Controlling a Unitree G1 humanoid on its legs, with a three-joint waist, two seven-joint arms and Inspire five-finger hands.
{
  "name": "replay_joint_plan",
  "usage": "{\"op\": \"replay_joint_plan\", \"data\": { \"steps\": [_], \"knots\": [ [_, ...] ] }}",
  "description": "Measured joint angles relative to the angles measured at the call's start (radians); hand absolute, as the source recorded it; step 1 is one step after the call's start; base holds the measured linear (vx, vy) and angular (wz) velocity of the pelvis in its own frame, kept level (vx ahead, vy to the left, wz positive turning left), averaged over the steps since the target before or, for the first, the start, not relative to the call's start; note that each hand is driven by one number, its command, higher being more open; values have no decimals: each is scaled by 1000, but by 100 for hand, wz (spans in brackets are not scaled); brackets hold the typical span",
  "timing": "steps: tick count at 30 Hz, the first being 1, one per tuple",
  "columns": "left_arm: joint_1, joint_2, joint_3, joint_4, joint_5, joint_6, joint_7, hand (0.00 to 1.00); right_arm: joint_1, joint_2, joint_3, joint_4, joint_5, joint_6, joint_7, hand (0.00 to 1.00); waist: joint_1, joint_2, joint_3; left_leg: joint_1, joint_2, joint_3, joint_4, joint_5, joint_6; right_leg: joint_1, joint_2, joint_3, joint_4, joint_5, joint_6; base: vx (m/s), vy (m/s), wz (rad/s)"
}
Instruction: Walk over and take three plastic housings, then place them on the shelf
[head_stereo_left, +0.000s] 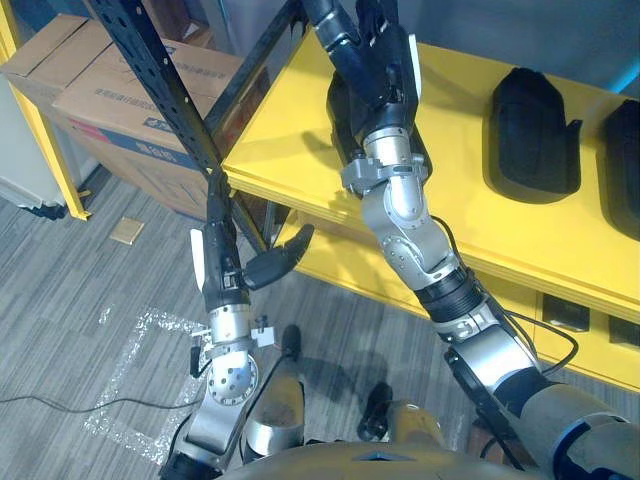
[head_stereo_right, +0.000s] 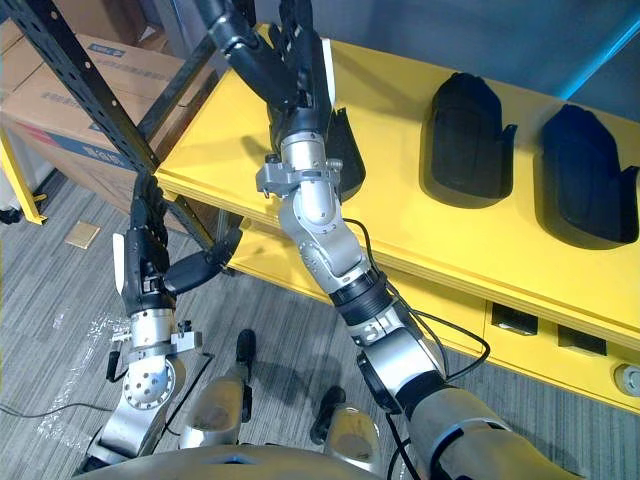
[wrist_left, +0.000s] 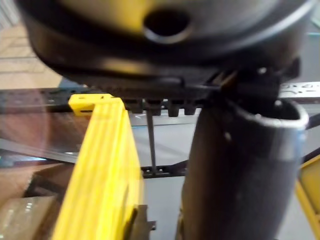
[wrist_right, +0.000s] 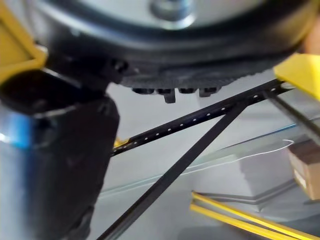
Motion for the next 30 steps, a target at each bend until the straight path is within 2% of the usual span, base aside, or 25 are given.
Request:
{"op": "replay_joint_plan", "data": {
  "steps": [2,5,7,8,10,13,15,18,21,24,27,30],
  "knots": [
    [-23,-5,-3,-7,-5,0,-13,100,0,-1,0,-40,-38,15,-1,100,-5,-18,-22,3,-2,2,0,0,0,4,0,1,-12,5,4,0,0,0],
    [-32,-20,-3,-35,-5,0,-24,100,0,-11,0,-94,-39,73,1,100,-15,-21,-25,21,-3,9,0,-5,2,25,1,6,-32,15,6,7,-10,-7],
    [-36,-23,-1,-68,-6,0,-41,100,20,-27,1,-150,-77,188,8,100,-27,-21,-44,31,-4,27,-1,-19,6,33,2,20,-47,21,4,-14,7,-19],
    [-37,-23,-1,-73,-7,1,-51,100,36,-40,1,-167,-77,221,20,100,-27,-21,-54,32,-4,33,-1,-20,5,33,3,26,-54,25,5,6,13,-23],
    [-38,-23,0,-92,-54,24,-85,100,120,-104,1,-211,-74,341,101,100,-34,-23,-94,35,-5,53,-1,-27,12,36,5,45,-81,42,10,32,15,-24],
    [-41,-22,25,-93,-93,73,-102,100,218,-179,3,-199,-71,427,188,100,-57,-23,-104,44,-5,66,-1,-26,15,51,11,60,-121,73,18,25,10,-18],
    [-40,-21,46,-88,-116,113,-104,100,247,-223,2,-166,-72,450,223,100,-63,-23,-104,47,-4,79,-1,-26,15,54,15,72,-138,87,18,-9,7,-20],
    [-44,-21,73,-57,-157,141,-104,100,249,-257,-24,-92,-89,451,250,100,-83,-23,-104,50,-3,92,-1,-25,16,56,18,86,-157,104,20,-9,9,-15],
    [-64,-20,75,-30,-162,182,-87,100,249,-284,-79,-66,-160,449,271,100,-84,-22,-105,51,-3,102,-2,-27,16,57,20,94,-176,115,15,-27,15,-11],
    [-92,-17,102,-15,-162,227,-56,100,251,-305,-105,-66,-211,411,288,100,-94,-22,-105,51,-4,115,-2,-28,19,57,20,110,-193,128,17,-8,20,-11],
    [-124,-14,140,-14,-162,245,-38,100,276,-308,-110,-68,-233,364,302,100,-108,-22,-105,51,-6,120,-2,-29,20,57,20,114,-201,135,18,7,7,-5],
    [-161,4,162,-14,-162,255,-37,100,298,-313,-110,-68,-233,355,312,100,-110,-22,-105,51,-6,125,-1,-29,20,56,20,118,-208,141,19,11,-2,-6]
  ]
}}
